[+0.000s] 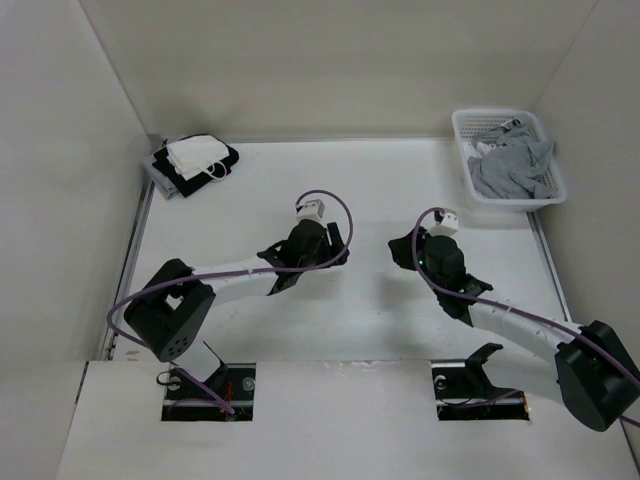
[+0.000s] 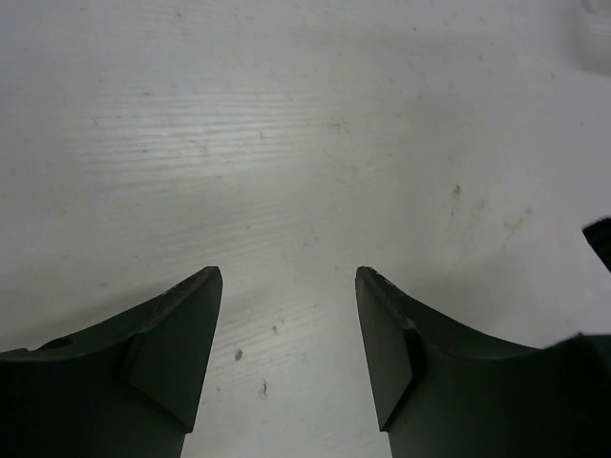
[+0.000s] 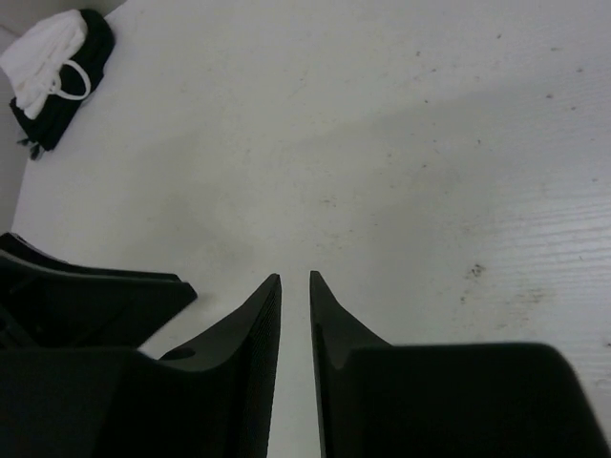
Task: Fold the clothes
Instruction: Grab the tank top from the pile
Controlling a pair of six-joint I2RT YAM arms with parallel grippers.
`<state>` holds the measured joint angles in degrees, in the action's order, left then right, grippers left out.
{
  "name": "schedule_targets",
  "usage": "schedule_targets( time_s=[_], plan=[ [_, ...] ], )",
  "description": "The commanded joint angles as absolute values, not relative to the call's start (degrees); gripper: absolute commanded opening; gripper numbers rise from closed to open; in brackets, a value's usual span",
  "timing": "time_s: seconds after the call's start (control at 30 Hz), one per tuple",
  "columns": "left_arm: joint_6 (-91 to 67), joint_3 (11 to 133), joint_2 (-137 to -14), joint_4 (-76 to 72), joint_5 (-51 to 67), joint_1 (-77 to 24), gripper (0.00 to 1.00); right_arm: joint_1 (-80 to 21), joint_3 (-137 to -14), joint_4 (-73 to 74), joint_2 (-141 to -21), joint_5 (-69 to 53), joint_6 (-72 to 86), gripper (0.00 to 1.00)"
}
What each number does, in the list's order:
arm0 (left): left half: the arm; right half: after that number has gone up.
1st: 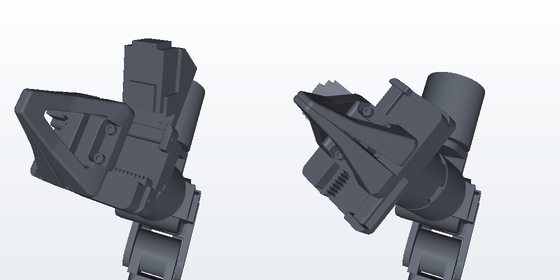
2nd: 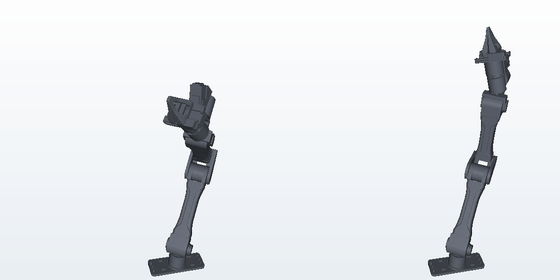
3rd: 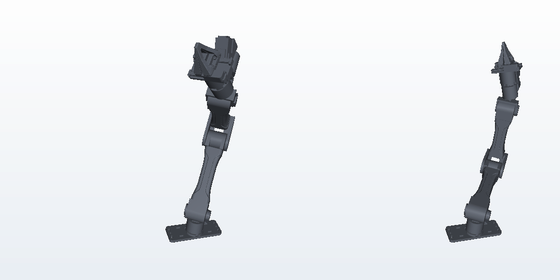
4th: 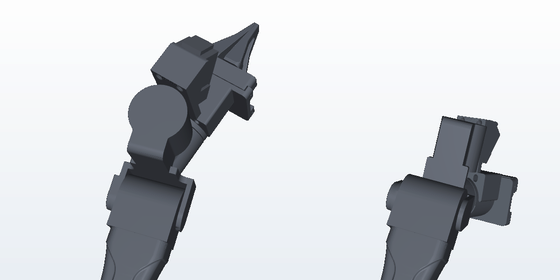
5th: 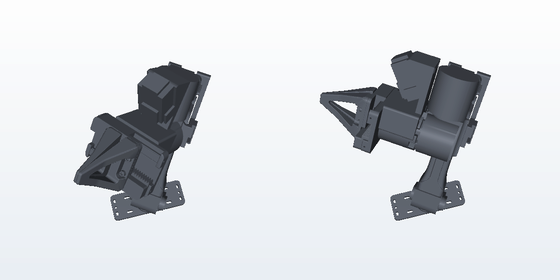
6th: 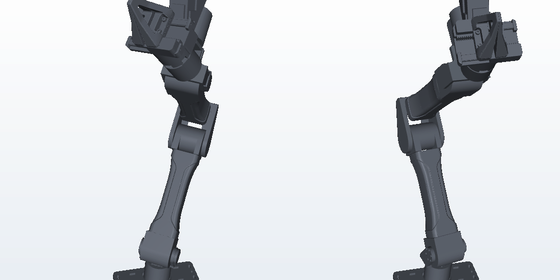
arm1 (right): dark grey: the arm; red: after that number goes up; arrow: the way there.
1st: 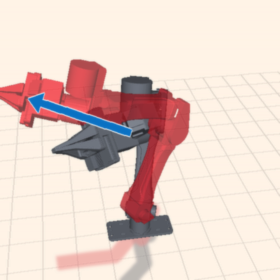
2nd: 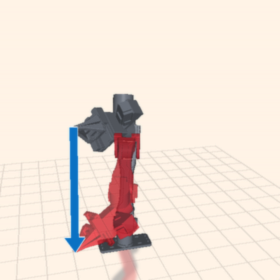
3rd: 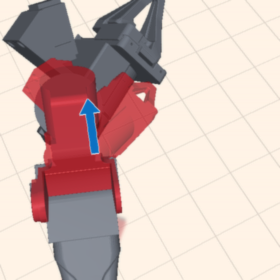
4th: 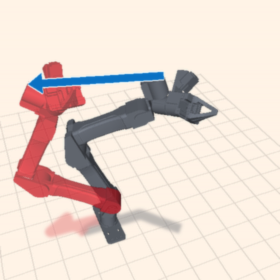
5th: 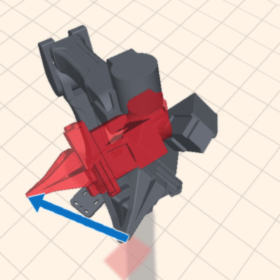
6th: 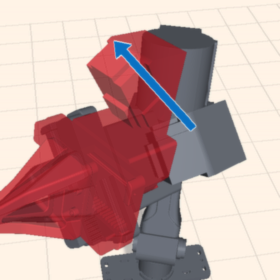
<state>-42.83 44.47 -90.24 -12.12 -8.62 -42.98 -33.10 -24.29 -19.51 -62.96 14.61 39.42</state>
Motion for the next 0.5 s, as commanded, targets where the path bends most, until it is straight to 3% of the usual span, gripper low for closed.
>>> schedule_targets(
  time_s=[0.0,0.1,0.2,0.3,0.33,0.47],
  plan=[
    [-39.64,42.81,-85.25,-16.77,-7.82,-46.08,0.58,-33.62,-28.73,-17.67,-63.54,15.82,38.94,0.16],
    [-38.32,41.05,-86.04,-20.9,-7.74,-49.34,0.55,-33.53,-30.67,-16.97,-63.2,15.82,38.41,0.09],
    [-37.35,38.41,-86.22,-26.79,-7.56,-51.89,0.46,-31.08,-35.14,-13.2,-62.67,16.69,37.44,0.05],
    [-36.21,36.66,-85.26,-30.31,-6.42,-53.65,0.14,-24.59,-42.17,-7.58,-63.8,19.68,35.07,0.04],
    [-35.69,36.04,-84.82,-31.02,-6.76,-54.26,0.08,-21.0,-45.23,-5.04,-65.03,20.64,34.46,0.03],
    [-34.98,33.58,-83.41,-32.43,-8.26,-54.01,0.04,-6.93,-55.0,-1.41,-72.14,23.64,32.79,0.01]
  ],
)
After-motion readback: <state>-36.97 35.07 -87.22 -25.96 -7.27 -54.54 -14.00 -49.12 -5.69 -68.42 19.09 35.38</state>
